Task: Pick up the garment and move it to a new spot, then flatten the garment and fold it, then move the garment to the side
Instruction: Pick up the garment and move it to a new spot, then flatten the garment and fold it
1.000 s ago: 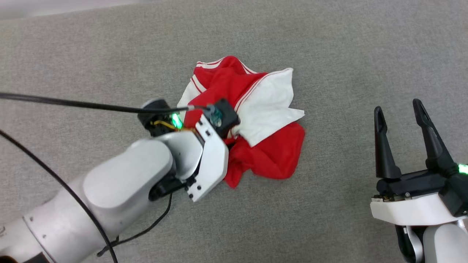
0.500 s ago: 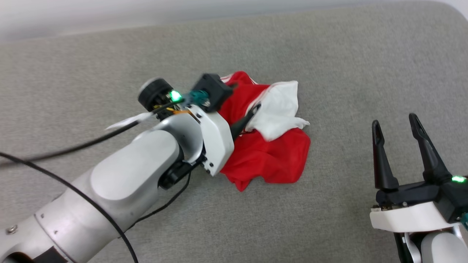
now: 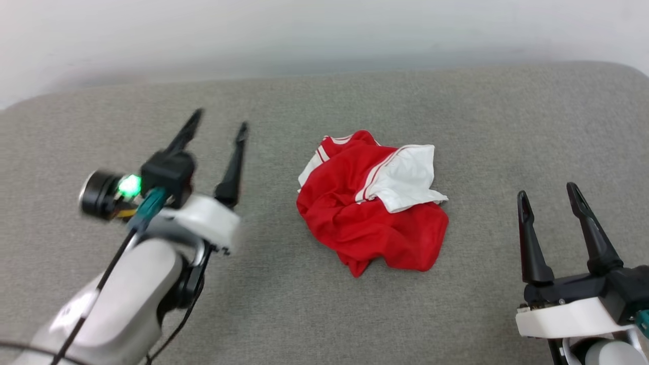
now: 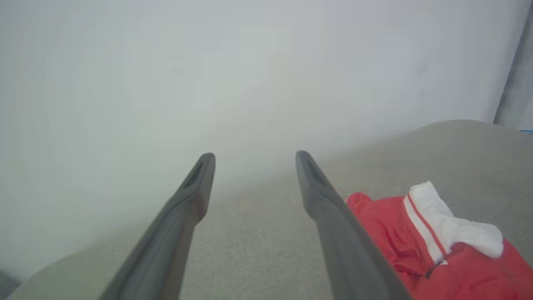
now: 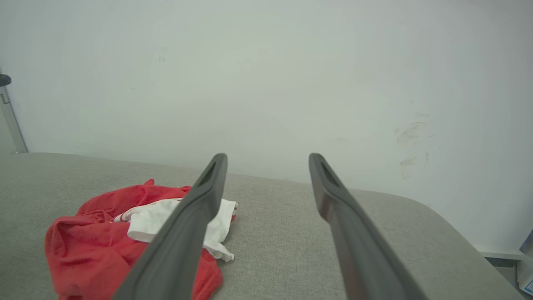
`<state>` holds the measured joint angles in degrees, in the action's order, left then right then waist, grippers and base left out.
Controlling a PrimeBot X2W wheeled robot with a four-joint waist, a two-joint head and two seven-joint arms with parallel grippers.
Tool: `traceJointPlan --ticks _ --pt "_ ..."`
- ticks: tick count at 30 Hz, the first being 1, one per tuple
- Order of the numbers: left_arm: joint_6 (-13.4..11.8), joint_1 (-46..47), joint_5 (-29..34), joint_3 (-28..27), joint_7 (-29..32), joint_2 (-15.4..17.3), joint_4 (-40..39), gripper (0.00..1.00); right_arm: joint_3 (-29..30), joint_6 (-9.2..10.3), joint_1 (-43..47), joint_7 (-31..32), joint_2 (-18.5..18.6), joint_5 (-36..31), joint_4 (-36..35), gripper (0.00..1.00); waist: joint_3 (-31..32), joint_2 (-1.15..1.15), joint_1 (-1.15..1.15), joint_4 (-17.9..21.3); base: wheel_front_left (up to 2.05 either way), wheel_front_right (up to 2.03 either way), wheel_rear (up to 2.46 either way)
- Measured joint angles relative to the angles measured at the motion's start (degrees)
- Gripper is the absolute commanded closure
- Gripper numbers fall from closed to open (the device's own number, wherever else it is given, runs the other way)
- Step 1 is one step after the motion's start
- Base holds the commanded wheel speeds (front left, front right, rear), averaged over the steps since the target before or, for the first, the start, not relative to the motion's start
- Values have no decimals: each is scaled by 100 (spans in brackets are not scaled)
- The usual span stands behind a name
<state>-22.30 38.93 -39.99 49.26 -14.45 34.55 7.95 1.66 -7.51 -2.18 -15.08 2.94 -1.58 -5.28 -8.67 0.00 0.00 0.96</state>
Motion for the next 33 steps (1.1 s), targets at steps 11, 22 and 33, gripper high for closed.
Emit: traceJointPlan --ticks 11,22,33 --pt "-821 -2349 1349 -2097 -62 -575 -1040 0 118 0 155 0 -2 2 77 0 195 0 0 -257 0 0 0" --pt "-138 -3715 2574 -3195 -62 -1722 -1334 0 107 0 308 0 -2 216 252 0 364 0 0 -320 0 0 0" --pt "644 -4247 3206 -3900 -62 -2542 -1188 0 129 0 564 0 -2 726 480 0 487 0 0 -329 0 0 0"
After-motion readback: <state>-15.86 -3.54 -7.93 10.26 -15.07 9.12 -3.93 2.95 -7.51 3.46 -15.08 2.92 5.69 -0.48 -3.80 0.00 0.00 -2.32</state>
